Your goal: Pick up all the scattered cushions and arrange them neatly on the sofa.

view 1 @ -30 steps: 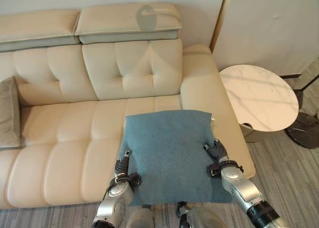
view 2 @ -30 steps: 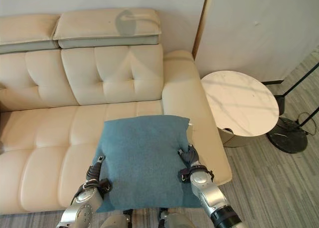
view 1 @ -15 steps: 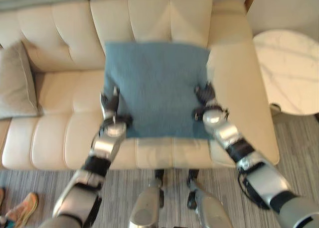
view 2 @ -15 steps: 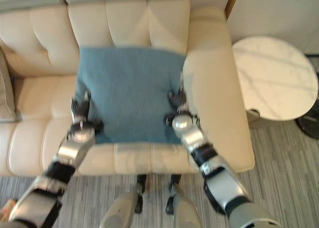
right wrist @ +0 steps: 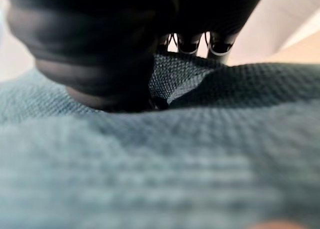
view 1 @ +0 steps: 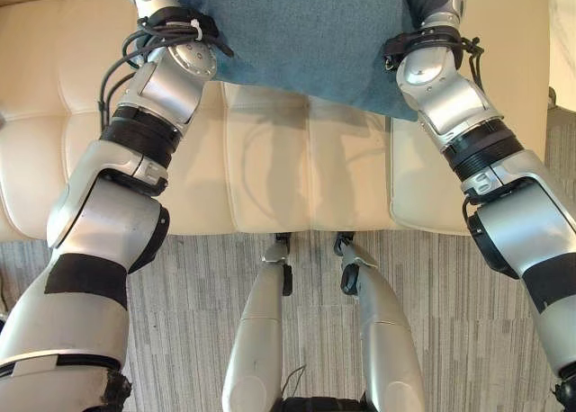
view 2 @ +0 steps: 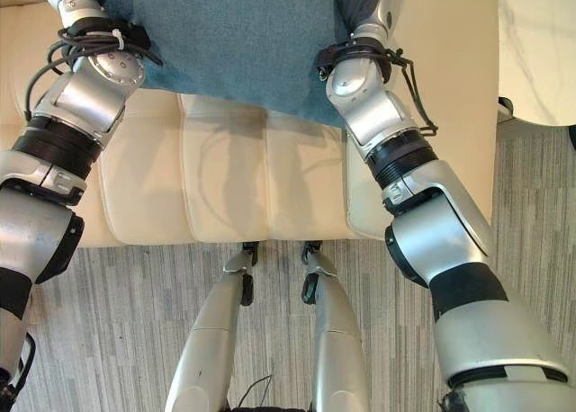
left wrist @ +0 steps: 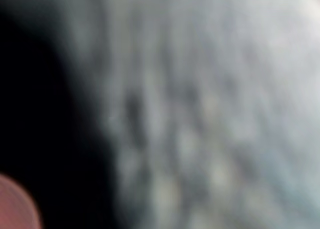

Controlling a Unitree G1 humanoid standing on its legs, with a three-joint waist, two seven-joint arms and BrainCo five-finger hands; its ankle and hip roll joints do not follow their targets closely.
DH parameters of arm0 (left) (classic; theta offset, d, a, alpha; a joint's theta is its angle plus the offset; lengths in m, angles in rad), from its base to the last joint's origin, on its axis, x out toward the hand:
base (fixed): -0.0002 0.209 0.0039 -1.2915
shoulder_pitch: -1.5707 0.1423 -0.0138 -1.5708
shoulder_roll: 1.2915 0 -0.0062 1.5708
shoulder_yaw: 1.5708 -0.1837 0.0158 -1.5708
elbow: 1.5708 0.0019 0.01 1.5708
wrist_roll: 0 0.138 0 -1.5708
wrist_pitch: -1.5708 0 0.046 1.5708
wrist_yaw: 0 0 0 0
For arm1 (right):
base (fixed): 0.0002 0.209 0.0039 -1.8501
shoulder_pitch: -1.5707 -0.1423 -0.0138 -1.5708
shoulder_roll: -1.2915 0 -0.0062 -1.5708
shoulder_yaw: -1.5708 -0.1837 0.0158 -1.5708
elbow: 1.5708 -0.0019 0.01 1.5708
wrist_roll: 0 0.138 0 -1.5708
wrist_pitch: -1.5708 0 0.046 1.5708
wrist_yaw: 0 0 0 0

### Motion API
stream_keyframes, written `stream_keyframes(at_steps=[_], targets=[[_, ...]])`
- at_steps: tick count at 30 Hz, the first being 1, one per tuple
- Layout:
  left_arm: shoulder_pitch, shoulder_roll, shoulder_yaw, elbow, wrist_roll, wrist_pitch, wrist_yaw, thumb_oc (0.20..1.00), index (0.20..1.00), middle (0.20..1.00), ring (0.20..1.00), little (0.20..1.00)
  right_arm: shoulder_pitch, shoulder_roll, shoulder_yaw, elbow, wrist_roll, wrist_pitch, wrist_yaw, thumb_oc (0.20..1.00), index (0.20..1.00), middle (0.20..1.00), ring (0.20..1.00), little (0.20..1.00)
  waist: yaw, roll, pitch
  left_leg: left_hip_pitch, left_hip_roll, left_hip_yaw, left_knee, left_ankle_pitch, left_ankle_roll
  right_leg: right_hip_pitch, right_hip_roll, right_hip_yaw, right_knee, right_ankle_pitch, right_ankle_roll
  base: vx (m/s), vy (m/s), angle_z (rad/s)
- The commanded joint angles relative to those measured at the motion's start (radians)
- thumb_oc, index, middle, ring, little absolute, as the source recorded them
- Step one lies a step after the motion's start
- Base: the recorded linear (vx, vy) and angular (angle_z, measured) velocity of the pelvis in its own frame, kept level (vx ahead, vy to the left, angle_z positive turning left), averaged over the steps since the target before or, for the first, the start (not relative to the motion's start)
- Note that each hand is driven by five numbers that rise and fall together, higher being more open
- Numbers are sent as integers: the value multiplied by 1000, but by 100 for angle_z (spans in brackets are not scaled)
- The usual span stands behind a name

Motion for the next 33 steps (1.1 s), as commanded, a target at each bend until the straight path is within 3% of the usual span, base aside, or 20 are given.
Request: stream_keyframes(at_steps=[1, 5, 6, 7, 8, 10, 18, 24, 29, 33], targets=[[-116, 19, -65, 20, 144, -11, 53, 200, 200, 200, 200, 200, -135, 26, 63, -31, -180, -97, -82, 200, 200, 200, 200, 200, 35, -18, -96, -56, -33, 4, 82, -131, 9, 16, -57, 55, 73, -210, 121, 50, 42, 14], [-157, 3, -84, 96, 163, 15, 81, 200, 200, 200, 200, 200, -170, 33, 57, -22, -221, -102, -165, 200, 200, 200, 200, 200, 46, -16, -96, -117, -47, -3, 126, -143, 17, -45, -69, 61, 128, -229, 122, 37, 30, 14], [-165, -6, -82, 109, 169, 24, 81, 464, 464, 464, 464, 464, -174, 32, 54, -25, -231, -98, -175, 200, 200, 200, 200, 200, 48, -16, -97, -130, -51, -4, 136, -146, 19, -59, -74, 62, 142, -234, 121, 39, 20, 12], [-184, -20, -91, 145, 179, 32, 80, 1000, 1000, 1000, 1000, 1000, -192, 40, 59, -31, -264, -92, -194, 200, 200, 200, 200, 200, 52, -16, -101, -148, -59, -8, 148, -151, 23, -76, -76, 66, 159, -241, 119, 38, 19, 12], [-187, -21, -92, 148, 179, 31, 80, 1000, 1000, 1000, 1000, 1000, -193, 40, 59, -31, -265, -91, -194, 200, 200, 200, 200, 200, 52, -16, -102, -152, -59, -9, 151, -152, 23, -81, -77, 67, 162, -242, 119, 39, 14, 17], [-217, -39, -115, 207, 186, 41, 62, 1000, 1000, 1000, 1000, 1000, -244, 26, 121, 3, -349, -49, -177, 1000, 1000, 1000, 1000, 1000, 61, -30, -111, -169, -65, -16, 153, -151, 25, -93, -84, 58, 171, -246, 119, 42, 14, 15], [-250, -78, -153, 296, 181, 44, 42, 1000, 1000, 1000, 1000, 1000, -262, 20, 183, 114, -334, -51, -163, 1000, 1000, 1000, 1000, 1000, 72, -60, -115, -132, -64, -27, 91, -128, 18, -35, -84, 32, 102, -220, 129, 19, 7, 4], [-224, -85, -125, 299, 119, 4, 15, 1000, 1000, 1000, 1000, 1000, -208, 11, 204, 172, -335, -30, -124, 1000, 1000, 1000, 1000, 1000, 65, -70, -112, -15, -60, -25, -3, -101, 12, 95, -67, 10, -16, -173, 142, 16, 22, 5], [-41, -67, 70, 154, -117, -110, -31, 1000, 1000, 1000, 1000, 1000, -41, -22, 78, 94, -282, -9, -96, 1000, 1000, 1000, 1000, 1000, 65, -64, -103, 130, -55, -17, -109, -82, 12, 239, -48, 4, -139, -132, 156, 10, 22, -4], [220, -37, 253, -44, -269, -186, -83, 1000, 1000, 1000, 1000, 1000, 181, 10, -64, -73, -227, 5, 4, 1000, 1000, 1000, 1000, 1000, 65, -55, -124, 256, -54, -14, -187, -71, 15, 371, -40, 2, -231, -100, 165, 37, 25, -11]])
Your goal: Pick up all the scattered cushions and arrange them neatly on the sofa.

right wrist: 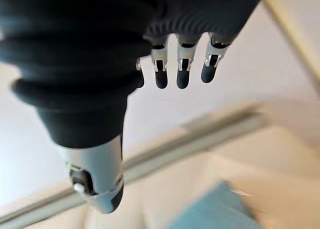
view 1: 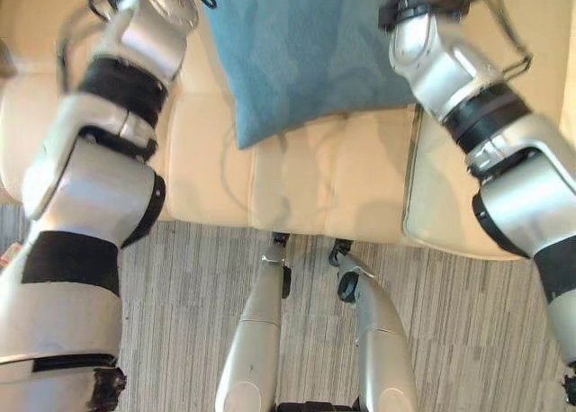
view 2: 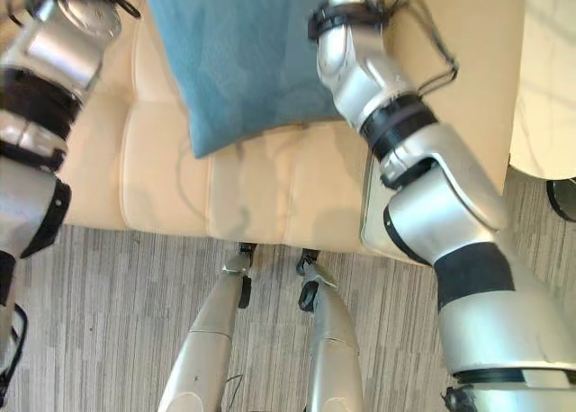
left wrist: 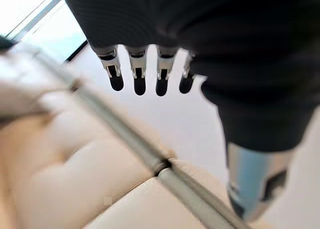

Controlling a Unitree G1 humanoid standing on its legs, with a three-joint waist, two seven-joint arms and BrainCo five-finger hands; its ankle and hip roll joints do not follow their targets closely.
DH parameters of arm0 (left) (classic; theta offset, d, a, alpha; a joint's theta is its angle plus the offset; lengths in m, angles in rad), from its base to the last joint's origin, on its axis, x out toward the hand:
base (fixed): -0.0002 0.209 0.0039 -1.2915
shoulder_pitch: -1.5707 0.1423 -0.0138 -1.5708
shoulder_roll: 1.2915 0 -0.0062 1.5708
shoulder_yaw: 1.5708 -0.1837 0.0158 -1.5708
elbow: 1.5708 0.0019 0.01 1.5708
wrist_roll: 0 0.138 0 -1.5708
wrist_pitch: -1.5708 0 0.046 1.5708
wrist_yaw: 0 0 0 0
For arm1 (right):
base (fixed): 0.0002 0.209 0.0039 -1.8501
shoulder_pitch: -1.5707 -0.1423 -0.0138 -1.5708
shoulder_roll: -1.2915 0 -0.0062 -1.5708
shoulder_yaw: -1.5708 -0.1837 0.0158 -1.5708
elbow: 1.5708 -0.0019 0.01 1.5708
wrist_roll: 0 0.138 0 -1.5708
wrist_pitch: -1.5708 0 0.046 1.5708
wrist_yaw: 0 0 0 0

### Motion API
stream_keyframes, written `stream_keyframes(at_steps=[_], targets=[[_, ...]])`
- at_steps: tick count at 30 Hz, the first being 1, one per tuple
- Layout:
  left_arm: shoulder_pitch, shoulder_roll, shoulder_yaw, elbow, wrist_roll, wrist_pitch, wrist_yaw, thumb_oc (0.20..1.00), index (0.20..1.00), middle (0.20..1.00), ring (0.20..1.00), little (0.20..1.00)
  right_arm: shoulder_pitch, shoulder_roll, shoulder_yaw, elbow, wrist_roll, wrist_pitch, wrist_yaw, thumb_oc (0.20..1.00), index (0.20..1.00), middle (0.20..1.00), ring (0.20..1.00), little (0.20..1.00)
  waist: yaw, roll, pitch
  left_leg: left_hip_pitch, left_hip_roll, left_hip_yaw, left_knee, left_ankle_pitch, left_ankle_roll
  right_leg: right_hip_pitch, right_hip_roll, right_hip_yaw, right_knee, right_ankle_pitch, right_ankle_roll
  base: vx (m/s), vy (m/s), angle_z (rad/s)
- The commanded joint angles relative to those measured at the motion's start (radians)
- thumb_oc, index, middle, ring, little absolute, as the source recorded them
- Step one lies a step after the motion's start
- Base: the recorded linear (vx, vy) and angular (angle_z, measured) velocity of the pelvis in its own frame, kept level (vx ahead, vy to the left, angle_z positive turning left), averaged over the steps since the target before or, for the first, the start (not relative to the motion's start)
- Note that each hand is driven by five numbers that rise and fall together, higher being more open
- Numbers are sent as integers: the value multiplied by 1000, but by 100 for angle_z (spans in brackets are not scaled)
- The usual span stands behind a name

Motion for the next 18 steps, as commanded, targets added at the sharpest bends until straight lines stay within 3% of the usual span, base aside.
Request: stream_keyframes(at_steps=[1, 3, 4, 6, 11, 14, 15, 18], targets=[[152, -2, 80, -53, -123, -116, -50, 1000, 1000, 1000, 1000, 1000, 111, -3, -59, -98, 72, -7, 99, 1000, 1000, 1000, 1000, 1000, 20, 12, -60, 123, -4, 6, -94, -90, -12, 189, -8, 31, -78, -147, 109, 60, 15, -26], [319, -14, 167, -166, -205, -160, -119, 1000, 1000, 1000, 1000, 1000, 235, 7, -82, -207, 108, -4, 199, 1000, 1000, 1000, 1000, 1000, 17, 10, -83, 206, -4, 10, -148, -84, -14, 266, -6, 23, -129, -134, 112, 82, 13, -18], [482, -1, 225, -273, -253, -190, -182, 1000, 1000, 1000, 1000, 1000, 365, 15, -116, -277, 195, -22, 298, 1000, 1000, 1000, 1000, 1000, 9, 5, -107, 274, -2, 18, -196, -77, -14, 327, -2, 24, -173, -113, 118, 87, 17, -12], [635, -36, 291, -342, -333, -216, -226, 1000, 1000, 1000, 1000, 1000, 489, 44, -177, -318, 314, -48, 348, 1000, 1000, 1000, 1000, 1000, 4, 5, -132, 335, 3, 24, -240, -69, -12, 377, 0, 21, -209, -100, 121, 77, 23, -12], [1012, -120, 409, -491, -353, -191, -326, 1000, 1000, 1000, 1000, 1000, 868, 183, -315, -394, 581, -115, 460, 1000, 1000, 1000, 1000, 1000, -10, 17, -191, 470, 8, 60, -364, -43, -13, 469, 12, 31, -302, -55, 135, 39, 42, -13], [1074, -144, 424, -501, -358, -184, -336, 1000, 1000, 1000, 1000, 1000, 927, 195, -318, -410, 580, -109, 485, 1000, 1000, 1000, 1000, 1000, -14, 20, -208, 493, 6, 68, -393, -33, -13, 482, 16, 35, -323, -42, 137, 7, 51, -38], [1217, -196, 455, -501, -330, -150, -385, 1000, 1000, 1000, 1000, 1000, 1065, 185, -340, -422, 537, -86, 536, 1000, 1000, 1000, 1000, 1000, -25, 30, -246, 538, 4, 87, -414, -38, -15, 525, 20, 40, -357, -32, 139, -4, 63, -26], [1307, -218, 466, -487, -295, -124, -418, 1000, 1000, 1000, 1000, 1000, 1139, 164, -360, -422, 482, -62, 554, 1000, 1000, 1000, 1000, 1000, -34, 35, -267, 565, 4, 94, -414, -48, -12, 545, 21, 48, -358, -39, 139, -13, 42, -23]])
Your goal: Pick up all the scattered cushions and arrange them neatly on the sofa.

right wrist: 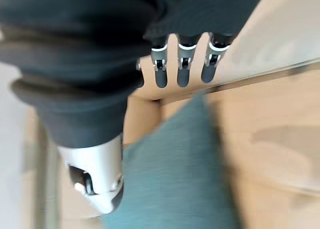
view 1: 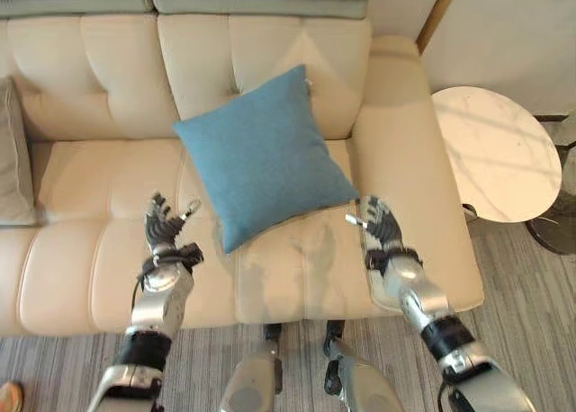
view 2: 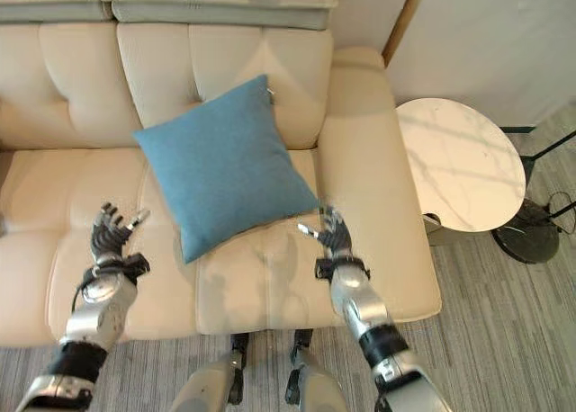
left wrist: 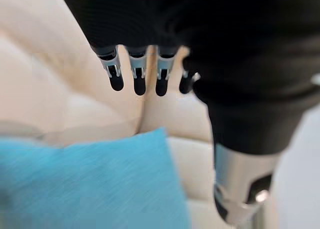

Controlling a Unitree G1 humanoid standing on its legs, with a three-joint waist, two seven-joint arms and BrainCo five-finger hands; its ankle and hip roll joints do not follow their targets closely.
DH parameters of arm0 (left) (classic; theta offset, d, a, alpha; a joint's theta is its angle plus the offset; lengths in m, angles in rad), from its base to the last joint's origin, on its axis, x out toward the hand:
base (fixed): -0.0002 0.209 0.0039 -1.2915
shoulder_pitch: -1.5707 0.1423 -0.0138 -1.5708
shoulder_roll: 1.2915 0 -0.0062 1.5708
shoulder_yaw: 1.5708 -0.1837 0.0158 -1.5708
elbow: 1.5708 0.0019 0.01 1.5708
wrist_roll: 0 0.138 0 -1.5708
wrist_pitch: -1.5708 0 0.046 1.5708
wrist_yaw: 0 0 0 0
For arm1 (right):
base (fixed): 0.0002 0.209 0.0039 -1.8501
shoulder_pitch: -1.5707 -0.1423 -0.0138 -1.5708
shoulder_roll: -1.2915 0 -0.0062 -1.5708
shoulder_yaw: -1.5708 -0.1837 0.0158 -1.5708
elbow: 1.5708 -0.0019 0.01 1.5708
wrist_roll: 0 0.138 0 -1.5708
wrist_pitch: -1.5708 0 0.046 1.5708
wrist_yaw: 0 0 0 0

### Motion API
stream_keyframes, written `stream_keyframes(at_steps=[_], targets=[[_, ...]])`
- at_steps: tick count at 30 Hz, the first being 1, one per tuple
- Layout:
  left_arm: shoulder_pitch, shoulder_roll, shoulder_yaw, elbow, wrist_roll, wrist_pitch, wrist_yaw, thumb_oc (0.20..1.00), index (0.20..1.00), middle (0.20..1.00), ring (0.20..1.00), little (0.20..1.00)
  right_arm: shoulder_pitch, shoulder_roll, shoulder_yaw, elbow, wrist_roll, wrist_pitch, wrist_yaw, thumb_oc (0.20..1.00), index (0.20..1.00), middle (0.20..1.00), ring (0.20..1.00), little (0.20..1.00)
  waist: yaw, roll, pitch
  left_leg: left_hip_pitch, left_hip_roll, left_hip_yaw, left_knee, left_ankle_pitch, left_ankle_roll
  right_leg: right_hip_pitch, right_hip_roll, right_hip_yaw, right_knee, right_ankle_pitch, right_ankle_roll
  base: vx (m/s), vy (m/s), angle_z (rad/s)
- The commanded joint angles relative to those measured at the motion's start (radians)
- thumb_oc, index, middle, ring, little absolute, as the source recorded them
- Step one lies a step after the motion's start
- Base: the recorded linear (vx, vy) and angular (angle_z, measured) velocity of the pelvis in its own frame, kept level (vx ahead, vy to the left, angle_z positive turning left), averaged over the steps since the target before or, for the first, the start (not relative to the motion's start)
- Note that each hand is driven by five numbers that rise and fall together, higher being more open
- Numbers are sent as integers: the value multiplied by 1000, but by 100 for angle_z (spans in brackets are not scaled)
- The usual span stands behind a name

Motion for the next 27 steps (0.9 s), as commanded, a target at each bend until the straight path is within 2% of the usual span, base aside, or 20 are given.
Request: stream_keyframes(at_steps=[1, 2, 3, 5, 10, 13, 18, 27], targets=[[-12, 50, 11, 37, 93, 4, -54, 1000, 1000, 1000, 1000, 1000, -48, -38, -45, -5, -66, -30, 29, 1000, 1000, 1000, 1000, 1000, 5, 37, -97, -2, -5, -15, -56, -61, -19, 43, -35, -27, -6, -105, 104, -22, 25, -34], [21, 43, 17, 52, 108, 13, -72, 1000, 1000, 1000, 1000, 1000, -23, -43, -56, 16, -81, -22, 45, 1000, 1000, 1000, 1000, 1000, 2, 40, -105, 8, -6, -12, -56, -65, -17, 50, -34, -22, -6, -105, 104, -34, 36, -17], [59, 41, 9, 130, 179, 48, -118, 1000, 1000, 1000, 1000, 1000, 19, -60, -78, 65, -152, -4, 57, 1000, 1000, 1000, 1000, 1000, -9, 44, -121, 31, -5, -2, -56, -73, -15, 70, -34, -13, -6, -112, 105, -17, 35, -11], [93, 25, -4, 257, 225, 73, -171, 1000, 1000, 1000, 1000, 1000, 63, -74, -103, 141, -189, 9, 73, 1000, 1000, 1000, 1000, 1000, -17, 50, -131, 57, -4, 9, -56, -83, -14, 93, -34, -5, -6, -118, 106, -10, 22, -8], [88, -13, -44, 635, 348, 109, -206, 1000, 1000, 1000, 1000, 1000, 96, -75, -132, 441, -260, 21, 76, 1000, 1000, 1000, 1000, 1000, -32, 57, -159, 100, -1, 20, -56, -96, -10, 128, -30, 10, -6, -133, 105, -1, -2, -23], [88, -30, -43, 786, 382, 126, -213, 1000, 1000, 1000, 1000, 1000, 107, -71, -134, 597, -298, 36, 90, 1000, 1000, 1000, 1000, 1000, -36, 56, -177, 117, 0, 25, -56, -102, -9, 143, -29, 12, -6, -142, 104, 3, -3, -3], [100, -23, -33, 861, 432, 133, -222, 1000, 1000, 1000, 1000, 1000, 133, -86, -137, 683, -351, 47, 106, 1000, 1000, 1000, 1000, 1000, -43, 51, -187, 137, 1, 25, -56, -110, -8, 164, -29, 11, -6, -154, 103, 6, -7, -8], [94, 16, -15, 774, 393, 107, -215, 1000, 1000, 1000, 1000, 1000, 136, -98, -152, 633, -333, 28, 104, 1000, 1000, 1000, 1000, 1000, -51, 44, -160, 137, -2, 27, -56, -105, -8, 161, -33, 12, 7, -150, 105, -57, 20, 1]])
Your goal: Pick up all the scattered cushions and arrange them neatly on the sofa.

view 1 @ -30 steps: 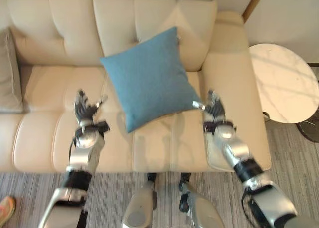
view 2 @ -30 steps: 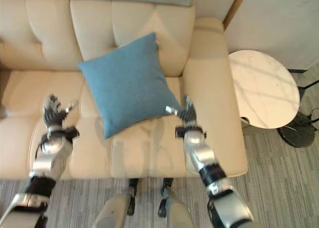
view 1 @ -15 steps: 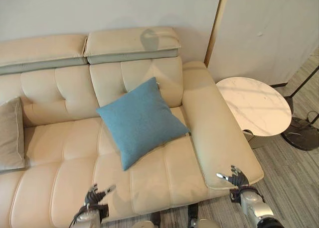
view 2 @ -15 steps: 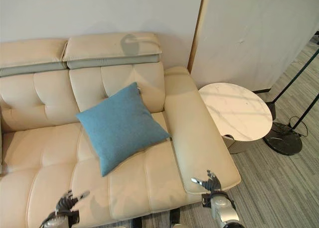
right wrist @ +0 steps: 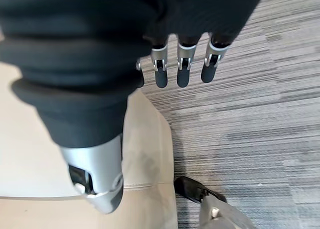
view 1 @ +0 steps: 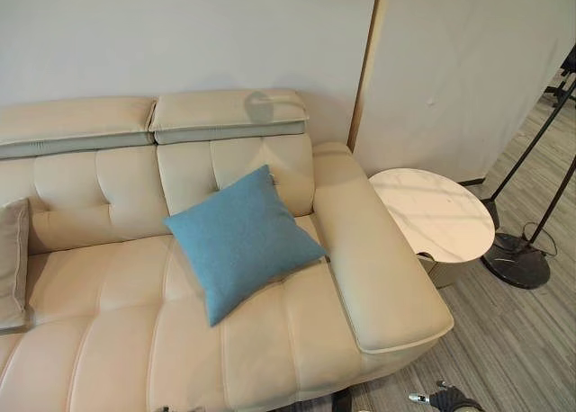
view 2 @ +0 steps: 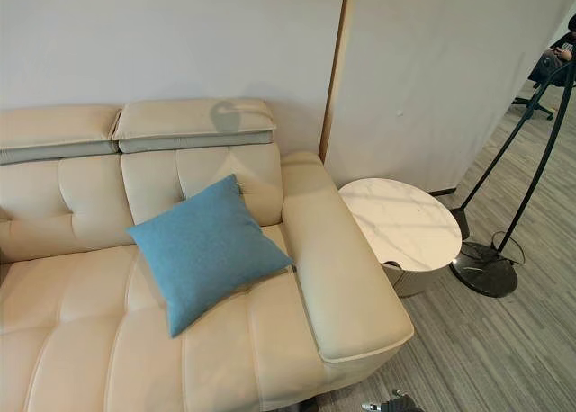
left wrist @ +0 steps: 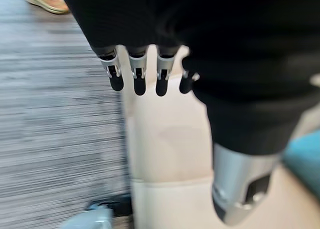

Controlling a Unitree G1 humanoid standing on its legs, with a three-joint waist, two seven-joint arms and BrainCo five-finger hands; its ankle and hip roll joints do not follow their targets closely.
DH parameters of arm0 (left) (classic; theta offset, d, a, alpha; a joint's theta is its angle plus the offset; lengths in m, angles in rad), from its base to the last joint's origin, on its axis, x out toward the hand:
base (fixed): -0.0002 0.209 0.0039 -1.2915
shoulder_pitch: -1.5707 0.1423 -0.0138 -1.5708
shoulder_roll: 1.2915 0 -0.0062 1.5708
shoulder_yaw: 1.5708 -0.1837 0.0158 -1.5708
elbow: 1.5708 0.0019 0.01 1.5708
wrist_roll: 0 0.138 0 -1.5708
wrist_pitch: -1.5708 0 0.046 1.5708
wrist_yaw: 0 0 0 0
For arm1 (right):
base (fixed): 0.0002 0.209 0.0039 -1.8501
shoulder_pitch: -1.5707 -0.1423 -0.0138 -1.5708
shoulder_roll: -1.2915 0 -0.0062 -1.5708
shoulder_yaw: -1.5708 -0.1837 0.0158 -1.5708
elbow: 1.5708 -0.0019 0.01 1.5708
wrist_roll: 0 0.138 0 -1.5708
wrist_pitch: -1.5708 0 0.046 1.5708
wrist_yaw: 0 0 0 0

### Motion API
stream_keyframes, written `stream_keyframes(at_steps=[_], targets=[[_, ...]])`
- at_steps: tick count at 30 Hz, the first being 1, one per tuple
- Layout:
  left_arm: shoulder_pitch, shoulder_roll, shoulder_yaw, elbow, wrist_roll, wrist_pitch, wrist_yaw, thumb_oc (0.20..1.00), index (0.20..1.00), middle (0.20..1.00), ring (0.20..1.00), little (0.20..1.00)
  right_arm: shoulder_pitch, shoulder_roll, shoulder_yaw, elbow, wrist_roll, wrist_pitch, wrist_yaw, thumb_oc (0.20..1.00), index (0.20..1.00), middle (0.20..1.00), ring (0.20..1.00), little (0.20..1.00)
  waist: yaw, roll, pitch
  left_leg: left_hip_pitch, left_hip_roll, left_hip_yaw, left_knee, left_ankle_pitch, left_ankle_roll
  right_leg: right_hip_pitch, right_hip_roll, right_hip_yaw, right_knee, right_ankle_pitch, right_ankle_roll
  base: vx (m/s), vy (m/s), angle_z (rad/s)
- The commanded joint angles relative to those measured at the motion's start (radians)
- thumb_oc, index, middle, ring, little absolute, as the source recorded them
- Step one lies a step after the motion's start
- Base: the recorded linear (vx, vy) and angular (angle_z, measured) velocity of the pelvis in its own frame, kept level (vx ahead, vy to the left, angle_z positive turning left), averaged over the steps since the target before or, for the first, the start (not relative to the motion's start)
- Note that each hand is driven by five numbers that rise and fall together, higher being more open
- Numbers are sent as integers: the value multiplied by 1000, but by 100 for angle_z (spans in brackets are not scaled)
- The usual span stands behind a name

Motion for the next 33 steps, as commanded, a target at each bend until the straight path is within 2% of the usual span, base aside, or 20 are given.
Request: stream_keyframes(at_steps=[1, 4, 6, 7, 8, 9, 10, 12, 14, 17, 18, 19, 21, 22, 24, 26, 27, 29, 31, 33], targets=[[-60, 34, 16, 11, -2, -23, 16, 1000, 1000, 1000, 1000, 1000, -76, -30, -21, -30, 6, -27, -8, 1000, 1000, 1000, 1000, 1000, -7, 24, 70, 17, -27, -42, 2, -91, -12, 95, -30, 31, 14, -90, 47, -56, 9, -8], [-76, 46, 29, -20, -48, -37, 9, 1000, 1000, 1000, 1000, 1000, -98, -29, -20, -33, 14, -27, -7, 1000, 1000, 1000, 1000, 1000, -8, 29, 106, -18, -13, -17, 2, -68, -11, 29, -21, 64, 41, -64, 51, -218, -3, -11], [-85, 66, 24, -49, -67, -43, -9, 1000, 1000, 1000, 1000, 1000, -101, -33, -19, -30, 31, -29, 10, 1000, 1000, 1000, 1000, 1000, -14, 40, 118, -41, 1, -23, 2, -50, -6, 3, -1, 121, 161, -119, 37, -205, -44, -20], [-85, 66, 24, -50, -67, -43, -9, 1000, 1000, 1000, 1000, 1000, -101, -33, -19, -29, 31, -29, 10, 1000, 1000, 1000, 1000, 1000, -14, 39, 118, -42, 0, -22, 2, -50, -6, -2, -2, 123, 170, -125, 37, -133, -78, -21], [-88, 91, 18, -101, -70, -52, -26, 1000, 1000, 1000, 1000, 1000, -86, -45, -28, -35, 58, -34, 32, 1000, 1000, 1000, 1000, 1000, -19, 47, 114, -60, 6, -35, 2, -39, -6, 8, 5, 151, 270, -183, 19, -157, -157, 6], [-83, 107, 35, -151, -117, -55, -39, 1000, 1000, 1000, 1000, 1000, -61, -66, -53, -71, 82, -43, 37, 1000, 1000, 1000, 1000, 1000, -28, 47, 106, -76, 1, -56, 2, -31, -7, 13, 12, 192, 381, -209, 12, -243, -314, 42], [-77, 118, 51, -174, -139, -64, -36, 1000, 1000, 1000, 1000, 1000, -38, -78, -81, -120, 115, -55, 40, 1000, 1000, 1000, 1000, 1000, -36, 41, 96, -91, 0, -75, 2, -18, -13, 40, 22, 231, 418, -215, 8, -167, -257, 69], [-78, 116, 55, -184, -156, -65, -34, 1000, 1000, 1000, 1000, 1000, -35, -81, -91, -134, 125, -57, 37, 1000, 1000, 1000, 1000, 1000, -35, 36, 90, -104, 3, -80, 2, -6, -19, 70, 23, 236, 392, -225, 5, -138, -228, 51], [-94, 113, 64, -168, -180, -71, -18, 1000, 1000, 1000, 1000, 1000, -49, -81, -92, -163, 137, -62, 30, 1000, 1000, 1000, 1000, 1000, -29, 32, 89, -124, 20, -77, 2, 21, -39, 120, 29, 213, 284, -284, -12, -198, -265, -25], [-94, 106, 68, -186, -198, -74, -10, 1000, 1000, 1000, 1000, 1000, -59, -84, -83, -176, 139, -67, 21, 1000, 1000, 1000, 1000, 1000, -25, 32, 84, -138, 46, -73, 2, 53, -59, 152, 54, 194, 208, -306, -29, -308, -413, -19], [-96, 93, 61, -195, -195, -69, -12, 1000, 1000, 1000, 1000, 1000, -59, -90, -84, -217, 160, -78, 14, 1000, 1000, 1000, 1000, 1000, -32, 43, 104, -159, 77, -80, 2, 105, -106, 158, 99, 188, 176, -308, -59, -390, -408, -17], [-96, 87, 57, -200, -197, -69, -14, 1000, 1000, 1000, 1000, 1000, -58, -91, -86, -233, 168, -82, 7, 1000, 1000, 1000, 1000, 1000, -38, 46, 113, -168, 87, -78, 2, 102, -117, 156, 111, 175, 168, -306, -65, -524, -518, -8], [-97, 76, 47, -201, -189, -68, -16, 1000, 1000, 1000, 1000, 1000, -56, -93, -86, -245, 178, -88, 3, 1000, 1000, 1000, 1000, 1000, -48, 49, 126, -175, 90, -81, 2, 92, -118, 154, 118, 159, 165, -302, -70, -386, -280, 20], [-103, 57, 25, -201, -162, -65, -22, 1000, 1000, 1000, 1000, 1000, -59, -94, -86, -280, 181, -93, -5, 1000, 1000, 1000, 1000, 1000, -66, 47, 146, -170, 88, -27, 2, 54, -101, 123, 114, 128, 172, -278, -72, -378, -224, 45], [-100, 50, 17, -194, -146, -66, -24, 1000, 1000, 1000, 1000, 1000, -59, -89, -88, -286, 184, -95, -5, 1000, 1000, 1000, 1000, 1000, -68, 42, 143, -139, 75, -8, 2, 53, -90, 121, 108, 123, 161, -265, -69, -306, -189, 40], [-92, 45, 8, -199, -126, -65, -28, 1000, 1000, 1000, 1000, 1000, -49, -83, -86, -307, 181, -89, 1, 1000, 1000, 1000, 1000, 1000, -69, 35, 136, -116, 52, 17, 91, 22, -76, 121, 97, 125, 135, -240, -66, -178, -101, 18], [-92, 45, 8, -199, -126, -65, -28, 1000, 1000, 1000, 1000, 1000, -49, -83, -86, -307, 181, -89, 1, 1000, 1000, 1000, 1000, 1000, -69, 35, 135, -116, 52, 17, 92, 22, -76, 121, 97, 125, 135, -240, -66, -160, -72, 15], [-79, 37, 4, -209, -113, -61, -36, 1000, 1000, 1000, 1000, 1000, -38, -74, -74, -310, 182, -90, 6, 1000, 1000, 1000, 1000, 1000, -73, 29, 121, -83, 6, 22, 231, -108, -45, 109, 86, 122, 97, -216, -61, -211, -60, 10], [-74, 29, 4, -203, -107, -57, -41, 1000, 1000, 1000, 1000, 1000, -30, -69, -74, -302, 180, -88, 9, 1000, 1000, 1000, 1000, 1000, -71, 29, 112, -49, -17, 15, 270, -169, -30, 107, 87, 122, 76, -205, -56, -152, 0, 9], [-68, 22, 1, -206, -103, -55, -42, 1000, 1000, 1000, 1000, 1000, -28, -64, -74, -299, 180, -85, 8, 1000, 1000, 1000, 1000, 1000, -69, 37, 104, 3, -33, 2, 229, -191, -24, 93, 94, 123, 66, -189, -47, -137, 53, 5]])
